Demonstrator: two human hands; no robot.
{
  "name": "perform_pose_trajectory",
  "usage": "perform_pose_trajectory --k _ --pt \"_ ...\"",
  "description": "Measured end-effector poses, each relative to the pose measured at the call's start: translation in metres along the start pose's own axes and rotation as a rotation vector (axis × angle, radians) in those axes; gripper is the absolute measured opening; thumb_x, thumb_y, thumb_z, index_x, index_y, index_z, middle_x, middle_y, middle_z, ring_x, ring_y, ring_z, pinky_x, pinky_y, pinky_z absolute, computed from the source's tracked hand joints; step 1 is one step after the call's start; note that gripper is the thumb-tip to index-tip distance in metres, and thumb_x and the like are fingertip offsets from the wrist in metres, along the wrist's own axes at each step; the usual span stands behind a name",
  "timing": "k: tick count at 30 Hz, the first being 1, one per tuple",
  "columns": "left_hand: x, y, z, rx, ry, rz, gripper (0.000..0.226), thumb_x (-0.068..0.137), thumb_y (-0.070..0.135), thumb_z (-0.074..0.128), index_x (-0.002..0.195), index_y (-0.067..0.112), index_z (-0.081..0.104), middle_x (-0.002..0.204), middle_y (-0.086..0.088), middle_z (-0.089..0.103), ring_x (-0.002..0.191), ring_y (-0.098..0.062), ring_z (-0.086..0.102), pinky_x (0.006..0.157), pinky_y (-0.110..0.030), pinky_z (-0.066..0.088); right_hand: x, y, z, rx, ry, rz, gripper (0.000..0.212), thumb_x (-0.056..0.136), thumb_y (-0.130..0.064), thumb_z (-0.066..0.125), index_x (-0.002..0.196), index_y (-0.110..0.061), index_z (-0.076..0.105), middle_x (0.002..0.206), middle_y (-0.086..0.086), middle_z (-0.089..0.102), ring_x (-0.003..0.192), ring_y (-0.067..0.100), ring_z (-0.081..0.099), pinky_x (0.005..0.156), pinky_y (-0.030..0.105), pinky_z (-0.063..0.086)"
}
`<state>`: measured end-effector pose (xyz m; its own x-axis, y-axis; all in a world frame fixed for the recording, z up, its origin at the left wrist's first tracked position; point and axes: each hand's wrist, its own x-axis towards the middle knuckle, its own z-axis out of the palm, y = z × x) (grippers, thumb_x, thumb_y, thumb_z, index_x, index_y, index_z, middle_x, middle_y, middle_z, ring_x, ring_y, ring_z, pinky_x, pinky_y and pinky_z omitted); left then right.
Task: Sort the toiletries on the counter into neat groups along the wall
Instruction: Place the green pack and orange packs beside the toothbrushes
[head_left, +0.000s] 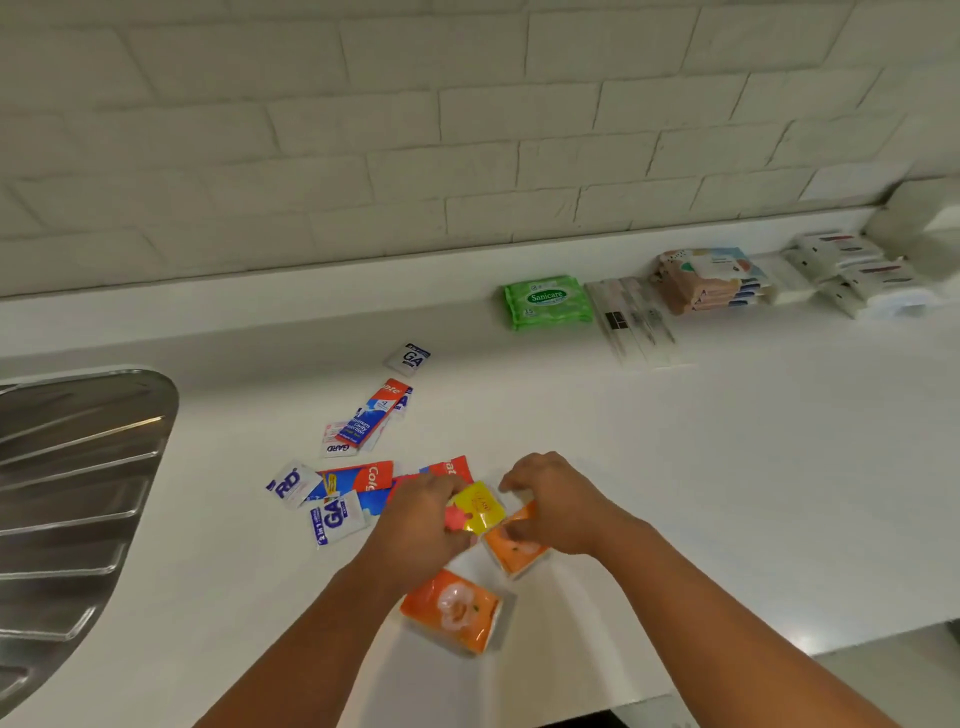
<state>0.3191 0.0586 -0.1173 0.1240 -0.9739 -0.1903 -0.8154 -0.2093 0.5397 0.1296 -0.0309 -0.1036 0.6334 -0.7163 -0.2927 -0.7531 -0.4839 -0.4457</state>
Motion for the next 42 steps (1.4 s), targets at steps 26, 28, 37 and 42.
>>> perform_pose_trajectory --k 26,28,37,42 --pt "0.085 0.023 -0.024 -0.244 0.127 -0.135 0.031 0.086 0.029 0.075 0.115 0.023 0.066 0.096 0.007 0.072 0.081 -0.003 0.063 0.063 -0.011 0.041 0.033 0.05 -0.033 0.442 0.155 0.197 0.013 0.091 -0.033 0.063 0.092 -0.02 0.065 0.086 -0.003 0.065 0.08 0.017 0.058 0.07 0.028 0.045" --pt "0.099 0.023 -0.024 -0.357 0.167 -0.197 0.032 0.084 0.03 0.078 0.111 0.026 0.062 0.092 0.008 0.07 0.08 -0.002 0.064 0.061 -0.014 0.043 0.043 0.053 -0.04 0.523 0.218 0.232 0.013 0.091 -0.03 0.064 0.091 -0.017 0.066 0.087 0.002 0.067 0.078 0.018 0.059 0.069 0.028 0.046" --pt "0.186 0.026 -0.02 -0.672 0.35 -0.386 0.021 0.076 0.026 0.086 0.077 0.019 0.066 0.075 0.001 0.071 0.075 -0.017 0.069 0.065 -0.027 0.049 0.087 0.068 -0.064 0.779 0.344 0.3 0.01 0.093 -0.024 0.063 0.093 -0.018 0.072 0.088 0.004 0.071 0.075 0.014 0.062 0.07 0.027 0.05" --pt "0.234 0.03 -0.026 -0.624 0.397 -0.359 0.013 0.08 0.032 0.081 0.078 0.025 0.07 0.079 0.007 0.071 0.077 -0.013 0.067 0.079 -0.032 0.053 0.1 0.076 -0.069 0.782 0.305 0.274 0.014 0.095 -0.024 0.059 0.098 -0.021 0.073 0.09 -0.003 0.072 0.084 0.015 0.068 0.074 0.028 0.054"
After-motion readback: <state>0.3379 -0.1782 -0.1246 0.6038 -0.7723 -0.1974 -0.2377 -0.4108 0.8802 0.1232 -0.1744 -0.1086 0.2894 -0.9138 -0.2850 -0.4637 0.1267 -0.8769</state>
